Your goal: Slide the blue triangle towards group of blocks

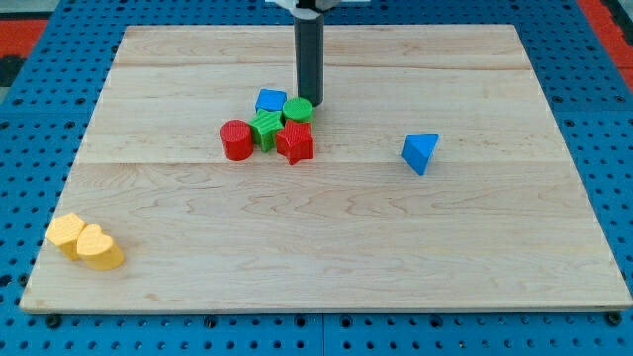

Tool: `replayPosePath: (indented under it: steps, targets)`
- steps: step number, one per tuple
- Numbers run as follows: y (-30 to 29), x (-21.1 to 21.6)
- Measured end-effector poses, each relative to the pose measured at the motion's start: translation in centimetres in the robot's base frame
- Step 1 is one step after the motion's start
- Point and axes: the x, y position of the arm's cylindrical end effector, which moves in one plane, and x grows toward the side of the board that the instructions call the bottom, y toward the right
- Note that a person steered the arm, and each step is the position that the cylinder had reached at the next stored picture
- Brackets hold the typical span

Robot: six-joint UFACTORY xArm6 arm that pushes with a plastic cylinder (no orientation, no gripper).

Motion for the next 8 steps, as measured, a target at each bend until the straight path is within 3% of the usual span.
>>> replayPosePath:
  steps: [1,2,4,5,6,8]
  targets:
    - [0.3,0.7]
    - [5.8,0.3]
    - [19.0,8.2]
    - [19.0,9.7]
    - [18.5,7.3]
    - [10.2,9.1]
